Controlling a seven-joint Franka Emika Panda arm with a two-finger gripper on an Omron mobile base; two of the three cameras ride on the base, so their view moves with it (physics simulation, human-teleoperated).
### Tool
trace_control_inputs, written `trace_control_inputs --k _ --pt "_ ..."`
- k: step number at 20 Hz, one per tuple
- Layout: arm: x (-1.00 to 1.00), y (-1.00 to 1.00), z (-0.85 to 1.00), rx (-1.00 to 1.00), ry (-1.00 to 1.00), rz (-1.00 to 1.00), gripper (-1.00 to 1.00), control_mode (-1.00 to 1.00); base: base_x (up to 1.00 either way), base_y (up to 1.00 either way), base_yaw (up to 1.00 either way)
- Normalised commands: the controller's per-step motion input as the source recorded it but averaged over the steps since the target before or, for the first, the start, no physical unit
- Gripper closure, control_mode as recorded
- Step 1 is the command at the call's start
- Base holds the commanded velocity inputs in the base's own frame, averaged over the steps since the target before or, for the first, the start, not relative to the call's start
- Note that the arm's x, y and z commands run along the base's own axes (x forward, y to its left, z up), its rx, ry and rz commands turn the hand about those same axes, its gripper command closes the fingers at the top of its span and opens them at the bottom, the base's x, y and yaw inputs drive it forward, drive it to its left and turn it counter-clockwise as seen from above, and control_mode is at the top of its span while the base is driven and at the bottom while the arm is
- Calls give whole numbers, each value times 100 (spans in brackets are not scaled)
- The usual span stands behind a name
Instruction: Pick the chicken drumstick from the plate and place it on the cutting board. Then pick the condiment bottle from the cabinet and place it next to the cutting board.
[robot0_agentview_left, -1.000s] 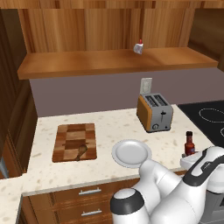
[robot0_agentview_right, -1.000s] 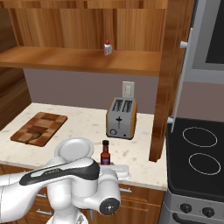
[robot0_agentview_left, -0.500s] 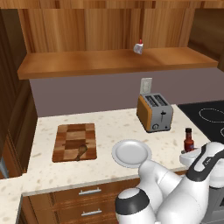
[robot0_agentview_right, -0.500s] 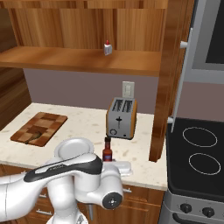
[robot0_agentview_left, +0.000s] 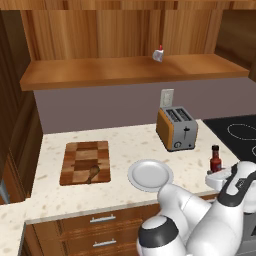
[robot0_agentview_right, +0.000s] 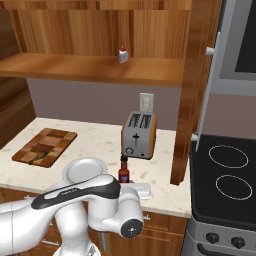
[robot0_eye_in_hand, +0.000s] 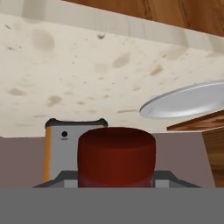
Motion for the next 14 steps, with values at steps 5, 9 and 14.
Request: trace_control_inputs --k 5,9,14 --pt "21 9 -4 0 -5 0 100 -100 0 0 0" --pt "19 1 -2 0 -7 0 100 -100 0 0 0" --pt "21 2 -2 0 -5 0 100 -100 0 0 0"
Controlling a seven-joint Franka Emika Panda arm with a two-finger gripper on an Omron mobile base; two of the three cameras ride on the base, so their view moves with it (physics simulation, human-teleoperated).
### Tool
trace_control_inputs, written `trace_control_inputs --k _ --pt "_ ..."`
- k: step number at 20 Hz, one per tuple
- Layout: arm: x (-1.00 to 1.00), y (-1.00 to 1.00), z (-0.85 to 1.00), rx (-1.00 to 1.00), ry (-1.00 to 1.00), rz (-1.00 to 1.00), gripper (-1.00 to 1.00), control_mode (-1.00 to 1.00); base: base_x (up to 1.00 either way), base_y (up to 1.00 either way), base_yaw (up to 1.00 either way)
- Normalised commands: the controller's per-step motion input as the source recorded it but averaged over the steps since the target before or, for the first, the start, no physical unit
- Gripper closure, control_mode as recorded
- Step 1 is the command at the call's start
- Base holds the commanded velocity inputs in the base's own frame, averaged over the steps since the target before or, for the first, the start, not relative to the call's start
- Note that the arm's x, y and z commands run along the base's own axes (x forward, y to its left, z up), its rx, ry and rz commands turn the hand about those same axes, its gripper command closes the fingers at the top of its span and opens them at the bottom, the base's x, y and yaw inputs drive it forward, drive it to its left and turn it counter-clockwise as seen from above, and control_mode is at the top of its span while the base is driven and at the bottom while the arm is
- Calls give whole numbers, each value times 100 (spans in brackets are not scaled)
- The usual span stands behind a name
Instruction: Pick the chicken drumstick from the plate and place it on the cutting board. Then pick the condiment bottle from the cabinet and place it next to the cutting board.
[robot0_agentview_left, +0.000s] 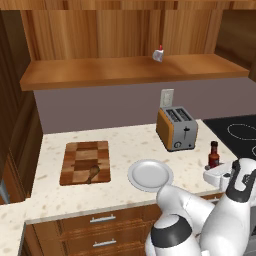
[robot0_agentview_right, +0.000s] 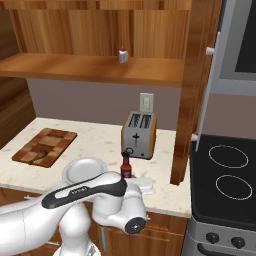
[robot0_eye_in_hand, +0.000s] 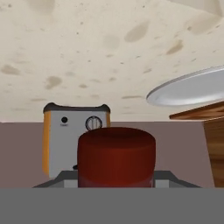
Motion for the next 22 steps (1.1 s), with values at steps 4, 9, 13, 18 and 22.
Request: trace_control_inputs --k 4,9,13,18,22 --pt "22 2 -3 0 -4 -1 100 -100 0 0 0" --pt "13 1 -8 0 -6 0 100 -100 0 0 0" --pt "9 2 -12 0 -6 0 100 -100 0 0 0" --pt "9 3 -13 0 -5 0 100 -100 0 0 0" --pt "8 2 -14 0 -3 0 100 -100 0 0 0"
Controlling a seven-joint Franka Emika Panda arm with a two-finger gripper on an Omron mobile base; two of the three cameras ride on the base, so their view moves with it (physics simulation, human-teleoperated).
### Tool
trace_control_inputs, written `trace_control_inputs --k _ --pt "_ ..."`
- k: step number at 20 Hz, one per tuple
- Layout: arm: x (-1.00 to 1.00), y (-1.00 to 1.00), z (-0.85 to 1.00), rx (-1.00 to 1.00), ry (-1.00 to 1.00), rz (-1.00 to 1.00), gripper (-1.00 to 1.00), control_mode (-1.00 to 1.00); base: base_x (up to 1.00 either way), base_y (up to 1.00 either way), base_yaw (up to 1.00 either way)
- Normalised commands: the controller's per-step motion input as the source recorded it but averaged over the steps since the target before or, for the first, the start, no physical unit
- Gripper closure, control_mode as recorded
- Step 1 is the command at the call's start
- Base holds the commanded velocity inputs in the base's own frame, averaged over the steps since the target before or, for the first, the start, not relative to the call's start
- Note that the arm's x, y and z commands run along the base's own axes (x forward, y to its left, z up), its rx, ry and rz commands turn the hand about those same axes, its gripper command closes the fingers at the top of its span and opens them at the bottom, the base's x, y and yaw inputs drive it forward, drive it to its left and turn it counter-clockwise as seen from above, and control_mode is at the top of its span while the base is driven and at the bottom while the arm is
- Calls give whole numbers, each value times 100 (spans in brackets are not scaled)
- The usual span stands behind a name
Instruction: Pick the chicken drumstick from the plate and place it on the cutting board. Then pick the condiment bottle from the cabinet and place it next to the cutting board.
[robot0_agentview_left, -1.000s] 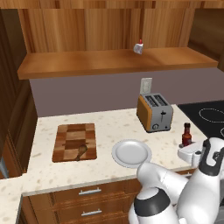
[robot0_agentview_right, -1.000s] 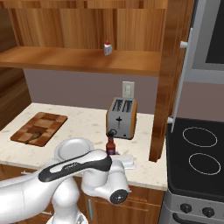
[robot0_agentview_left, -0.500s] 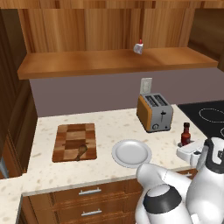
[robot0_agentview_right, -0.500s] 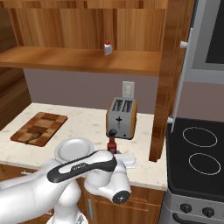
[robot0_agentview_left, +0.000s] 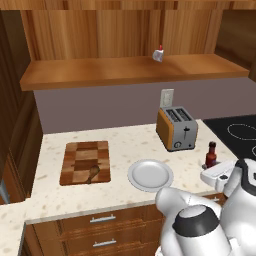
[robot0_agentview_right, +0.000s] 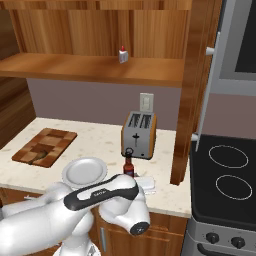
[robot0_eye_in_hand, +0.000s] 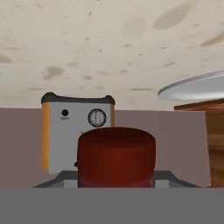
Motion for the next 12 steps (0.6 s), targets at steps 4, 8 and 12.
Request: trace_control_inputs --k 4,8,12 --pt "7 0 -18 0 -2 0 100 -100 0 0 0" --pt "1 0 -23 0 -2 0 100 -100 0 0 0" --pt "1 1 -25 0 -5 0 100 -100 0 0 0"
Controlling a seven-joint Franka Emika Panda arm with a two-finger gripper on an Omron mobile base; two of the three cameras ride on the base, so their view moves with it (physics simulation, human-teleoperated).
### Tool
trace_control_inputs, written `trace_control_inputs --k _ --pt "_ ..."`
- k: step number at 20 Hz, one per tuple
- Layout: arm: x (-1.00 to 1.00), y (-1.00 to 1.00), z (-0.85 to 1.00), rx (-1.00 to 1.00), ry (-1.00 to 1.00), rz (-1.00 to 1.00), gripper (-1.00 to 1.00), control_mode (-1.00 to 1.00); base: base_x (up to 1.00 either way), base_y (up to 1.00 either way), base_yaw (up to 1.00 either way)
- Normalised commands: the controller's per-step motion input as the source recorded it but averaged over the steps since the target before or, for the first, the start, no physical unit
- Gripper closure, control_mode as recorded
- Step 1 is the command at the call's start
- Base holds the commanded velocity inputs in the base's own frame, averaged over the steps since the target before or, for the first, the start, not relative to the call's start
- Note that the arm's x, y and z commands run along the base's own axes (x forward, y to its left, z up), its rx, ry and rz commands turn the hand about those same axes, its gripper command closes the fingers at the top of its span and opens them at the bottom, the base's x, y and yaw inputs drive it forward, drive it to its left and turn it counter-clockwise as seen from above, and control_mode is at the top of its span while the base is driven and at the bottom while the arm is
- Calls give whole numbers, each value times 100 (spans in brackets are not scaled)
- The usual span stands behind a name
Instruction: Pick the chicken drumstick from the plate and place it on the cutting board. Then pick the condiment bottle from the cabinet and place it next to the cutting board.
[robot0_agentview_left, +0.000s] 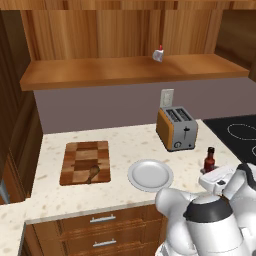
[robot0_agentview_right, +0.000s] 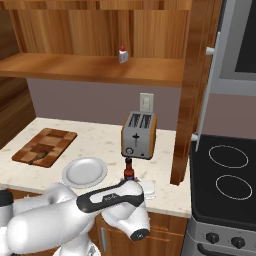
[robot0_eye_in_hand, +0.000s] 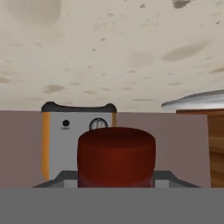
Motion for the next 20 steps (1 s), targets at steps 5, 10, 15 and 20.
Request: trace_control_inputs --k 5,10,15,20 --pt "6 0 -22 0 -5 0 100 -100 0 0 0" --pt "9 0 -21 0 -4 0 100 -100 0 0 0" --pt "7 0 -23 0 -2 0 100 -100 0 0 0" --pt "3 0 -24 0 -3 0 100 -100 0 0 0"
